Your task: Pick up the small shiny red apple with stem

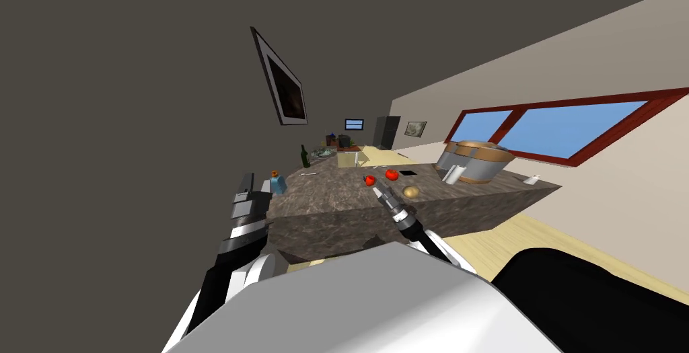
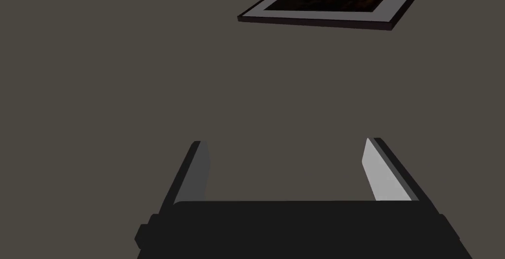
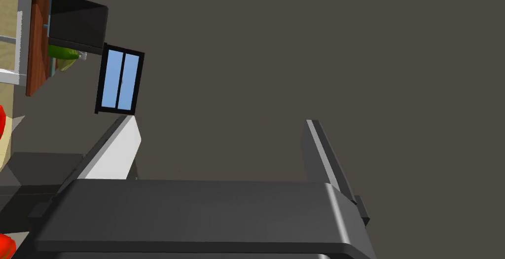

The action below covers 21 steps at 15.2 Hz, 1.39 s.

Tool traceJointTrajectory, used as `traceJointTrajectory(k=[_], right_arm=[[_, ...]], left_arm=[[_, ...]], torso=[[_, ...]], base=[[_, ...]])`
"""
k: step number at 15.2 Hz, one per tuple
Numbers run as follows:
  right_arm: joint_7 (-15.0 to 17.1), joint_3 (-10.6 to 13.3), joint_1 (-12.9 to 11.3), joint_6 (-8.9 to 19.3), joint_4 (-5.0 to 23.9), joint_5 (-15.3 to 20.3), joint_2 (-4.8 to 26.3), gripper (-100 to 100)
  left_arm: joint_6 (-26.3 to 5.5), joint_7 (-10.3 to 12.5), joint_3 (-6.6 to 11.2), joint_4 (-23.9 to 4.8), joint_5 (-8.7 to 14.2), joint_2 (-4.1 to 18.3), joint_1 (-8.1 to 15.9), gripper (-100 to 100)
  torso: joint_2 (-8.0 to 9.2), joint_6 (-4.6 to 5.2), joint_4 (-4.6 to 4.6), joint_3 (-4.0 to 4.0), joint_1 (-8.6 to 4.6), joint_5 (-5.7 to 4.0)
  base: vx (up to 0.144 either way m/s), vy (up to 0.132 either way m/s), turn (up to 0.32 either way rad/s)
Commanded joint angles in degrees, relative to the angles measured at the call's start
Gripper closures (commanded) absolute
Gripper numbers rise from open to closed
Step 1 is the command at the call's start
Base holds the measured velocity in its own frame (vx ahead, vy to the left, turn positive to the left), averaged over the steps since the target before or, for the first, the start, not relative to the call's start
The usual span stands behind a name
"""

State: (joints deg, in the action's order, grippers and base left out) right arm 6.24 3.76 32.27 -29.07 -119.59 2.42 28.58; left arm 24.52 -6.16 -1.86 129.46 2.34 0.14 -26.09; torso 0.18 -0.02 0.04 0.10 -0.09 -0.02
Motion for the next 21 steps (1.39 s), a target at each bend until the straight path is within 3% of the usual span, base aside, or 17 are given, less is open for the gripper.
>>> traceJointTrajectory(k=[1, 2, 4, 5, 7, 8, 11, 12, 14, 15, 18, 19, 21], right_arm=[[0.2, 0.2, 0.4, -0.1, 0.7, -0.1, 2.4, -100], [0.9, 0.4, 1.1, -0.2, 2.8, -0.5, 4.0, -100], [0.9, 0.4, 1.1, -0.2, 2.8, -0.5, 6.1, -100], [1.8, 0.6, 1.8, -0.3, 4.9, -1.0, 8.0, -100], [1.8, 0.6, 1.8, -0.3, 4.9, -1.0, 9.9, -100], [2.8, 0.8, 2.5, -0.4, 7.2, -1.5, 11.4, -100], [2.8, 0.8, 2.5, -0.4, 7.2, -1.5, 13.8, -100], [3.8, 1.0, 3.3, -0.4, 9.5, -2.1, 15.8, -100], [3.8, 1.0, 3.3, -0.4, 9.5, -2.1, 17.8, -100], [5.0, 1.2, 4.1, -0.5, 11.8, -2.8, 19.5, -100], [5.0, 1.2, 4.1, -0.5, 11.8, -2.8, 22.0, -100], [6.3, 1.4, 4.9, -0.5, 14.2, -3.4, 24.1, -100], [6.3, 1.4, 4.9, -0.5, 14.2, -3.4, 26.2, -100]], left_arm=[[0.0, 0.0, 0.00, 0.0, 0.0, 0.0, 0.0, 0], [0.0, 0.0, 0.00, 0.0, 0.0, 0.0, 0.0, 0], [0.0, 0.0, 0.00, 0.0, 0.0, 0.0, 0.0, 0], [0.0, 0.0, 0.00, 0.0, 0.0, 0.0, 0.0, 0], [0.0, 0.0, 0.00, 0.0, 0.0, 0.0, 0.0, 0], [0.0, 0.0, 0.00, 0.0, 0.0, 0.0, 0.0, 0], [0.0, 0.0, 0.00, 0.0, 0.0, 0.0, 0.0, 0], [0.0, 0.0, 0.01, 0.0, 0.0, 0.0, 0.0, 0], [0.0, 0.0, 0.00, 0.0, 0.0, 0.0, 0.0, 0], [0.0, 0.0, 0.01, 0.0, 0.0, 0.0, 0.0, 0], [0.0, 0.0, 0.01, 0.0, 0.0, 0.0, 0.0, 0], [0.0, 0.0, 0.01, 0.0, 0.0, 0.0, 0.0, 0], [0.0, 0.0, 0.00, 0.0, 0.0, 0.0, 0.0, 0]], torso=[[0.00, 0.00, 0.00, 0.00, 0.00, 0.00], [-0.03, 0.01, 0.00, -0.02, 0.00, 0.00], [-0.05, 0.00, -0.01, -0.03, 0.00, 0.00], [-0.08, 0.01, -0.01, -0.04, 0.00, 0.00], [-0.09, -0.01, -0.02, -0.05, -0.02, -0.01], [-0.10, 0.01, -0.02, -0.06, -0.01, 0.00], [-0.11, 0.01, -0.02, -0.06, -0.03, -0.01], [-0.13, 0.02, -0.02, -0.07, -0.01, 0.00], [-0.13, -0.01, -0.03, -0.08, -0.03, 0.00], [-0.14, 0.01, -0.03, -0.08, -0.03, -0.01], [-0.12, 0.01, -0.02, -0.07, -0.06, -0.01], [-0.14, 0.03, -0.02, -0.08, -0.03, -0.01], [-0.14, -0.02, -0.03, -0.08, -0.05, -0.01]], base=[[-0.026, -0.009, 0.053], [-0.027, -0.005, 0.128], [-0.024, -0.009, 0.102], [-0.020, -0.012, 0.144], [-0.021, -0.013, 0.118], [-0.022, -0.014, 0.169], [-0.017, -0.014, 0.078], [-0.015, -0.005, 0.177], [-0.017, -0.016, 0.134], [-0.021, -0.018, 0.186], [-0.018, -0.018, 0.098], [-0.019, -0.010, 0.224], [-0.018, -0.019, 0.152]])
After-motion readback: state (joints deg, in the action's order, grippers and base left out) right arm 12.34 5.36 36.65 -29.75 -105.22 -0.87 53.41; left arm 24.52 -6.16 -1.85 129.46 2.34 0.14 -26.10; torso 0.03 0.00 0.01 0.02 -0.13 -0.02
